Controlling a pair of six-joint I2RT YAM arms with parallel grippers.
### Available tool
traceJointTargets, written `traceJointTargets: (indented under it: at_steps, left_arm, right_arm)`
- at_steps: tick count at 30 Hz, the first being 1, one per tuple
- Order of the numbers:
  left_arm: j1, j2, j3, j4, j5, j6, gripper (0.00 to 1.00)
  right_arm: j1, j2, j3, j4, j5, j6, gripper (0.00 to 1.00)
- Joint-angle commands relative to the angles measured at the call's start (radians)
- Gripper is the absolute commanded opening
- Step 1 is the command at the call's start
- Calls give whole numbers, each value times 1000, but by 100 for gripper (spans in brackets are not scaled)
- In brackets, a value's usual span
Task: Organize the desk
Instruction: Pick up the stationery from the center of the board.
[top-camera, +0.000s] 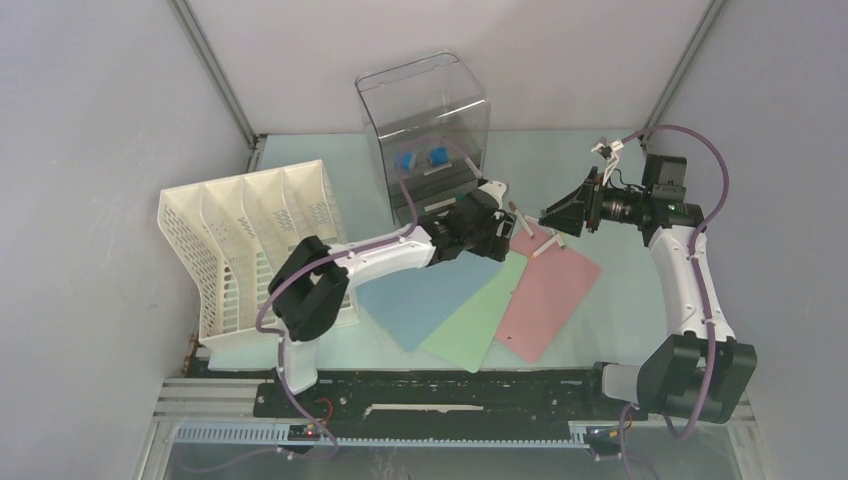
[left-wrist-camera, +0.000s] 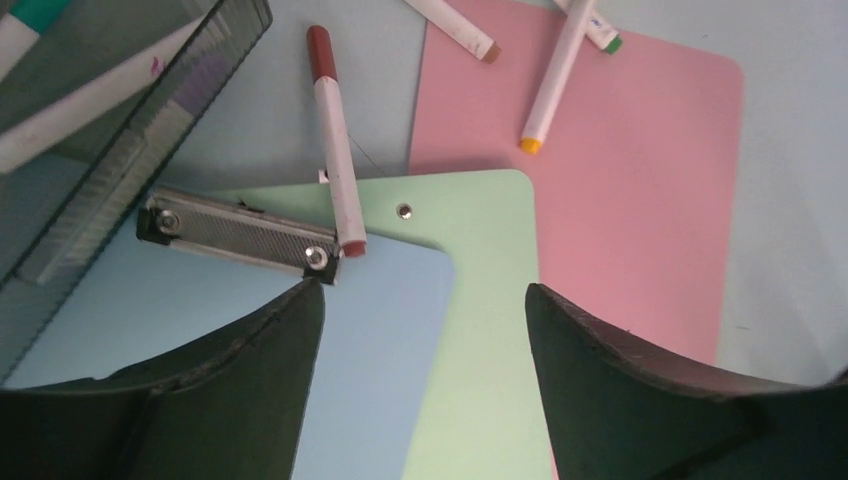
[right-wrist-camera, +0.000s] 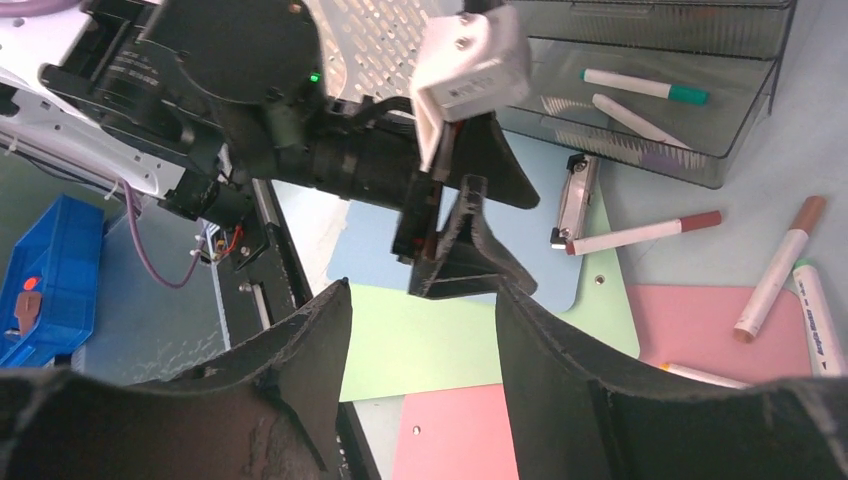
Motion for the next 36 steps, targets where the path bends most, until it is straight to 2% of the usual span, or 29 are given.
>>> traceJointTargets:
  at_steps: [1,7,12,15,25,30,36]
  left_arm:
    - [0,72,109,-54,-37,73,77]
    - [11,162,208,-77,-45,103,69]
    - [19,213,261,-83,-43,113,68]
    - [28,244,288,-89,-26,107,64]
    - [59,334,369,-115,-9,91,59]
    - [69,370,401,-143,0,79,49]
    - [71,397,413,-152,15,74,44]
  right_arm:
    - [-2,-15,-2,0,10,1,62]
    - [-8,-7,-1,1,16,3,61]
    - [-10,-2,-2,1,16,7,61]
    - [-10,-5,-1,1,17,6,61]
    - [-10,-5,-2,0,25,2,60]
    - [-10,-7,-2,1,30,0,60]
    - [-10,-8,-1,0,32,-2,60]
